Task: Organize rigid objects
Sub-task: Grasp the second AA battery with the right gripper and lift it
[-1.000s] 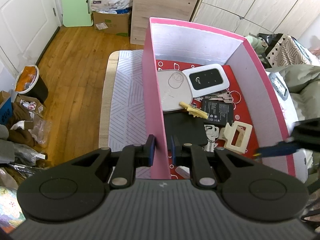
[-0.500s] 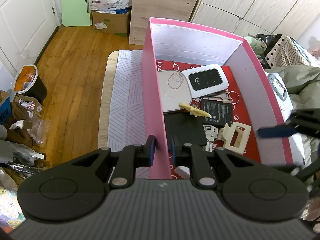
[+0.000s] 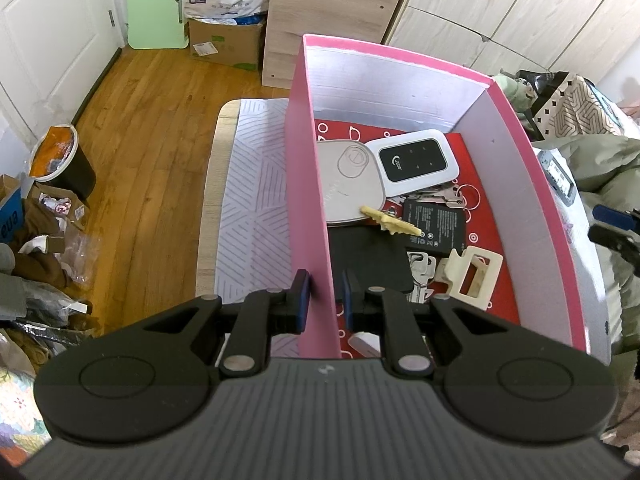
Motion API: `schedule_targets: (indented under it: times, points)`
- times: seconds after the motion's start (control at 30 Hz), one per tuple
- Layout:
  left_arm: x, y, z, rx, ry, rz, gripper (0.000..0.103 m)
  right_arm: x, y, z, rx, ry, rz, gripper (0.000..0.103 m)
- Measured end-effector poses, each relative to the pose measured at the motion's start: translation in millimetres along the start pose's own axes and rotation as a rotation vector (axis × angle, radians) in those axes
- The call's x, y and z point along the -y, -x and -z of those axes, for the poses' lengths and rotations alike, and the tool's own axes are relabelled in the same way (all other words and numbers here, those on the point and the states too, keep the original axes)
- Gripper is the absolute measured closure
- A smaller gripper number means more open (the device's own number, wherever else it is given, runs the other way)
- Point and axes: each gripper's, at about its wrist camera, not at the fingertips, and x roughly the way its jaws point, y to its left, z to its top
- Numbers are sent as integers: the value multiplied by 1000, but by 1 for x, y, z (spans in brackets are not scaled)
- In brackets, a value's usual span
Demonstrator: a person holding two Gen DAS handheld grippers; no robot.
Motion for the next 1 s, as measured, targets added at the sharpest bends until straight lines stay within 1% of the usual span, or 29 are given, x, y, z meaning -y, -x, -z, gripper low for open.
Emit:
schedule_targets:
  times: [0.13, 0.27, 0.37, 0.5, 0.57, 0.67, 0.77, 0.8, 0.9, 0.93, 0.97, 1.0]
  points:
    - [2, 1, 1, -2, -3, -13, 89, 16, -10, 6, 0, 15, 97, 43]
    - [3, 1, -1, -1, 0, -20, 89, 25, -29, 8, -1, 47, 136, 43]
    - [3, 0, 0, -4, 7, -18, 89, 30, -46, 5, 0, 49, 144, 43]
    - [3, 0, -1, -5, 9, -17, 89, 40, -69, 1, -16, 9, 117, 44]
    - [3, 1, 0, -5, 9, -18, 89, 42, -82, -1, -26, -4, 129, 47]
    - [3, 1, 0, -5, 5, -21, 89, 44, -99, -3, -42, -25, 171, 49]
    - [2, 0, -1, -5, 7, -18, 89, 49, -109, -4, -26, -79, 170, 52]
    - [2, 0, -1, -6, 9, -17, 89, 49, -113, -4, -31, -84, 176, 55]
    - [2, 0, 0, -5, 6, -16, 89, 45, -126, -2, -50, -56, 222, 69]
    - [2, 0, 0, -6, 7, -16, 89, 42, -128, -1, -39, -30, 244, 77]
    - [1, 0, 0, -5, 10, -15, 89, 39, -128, 1, -34, -2, 249, 88]
    - [1, 0, -1, -6, 17, -12, 89, 37, -127, 1, -37, 24, 240, 92]
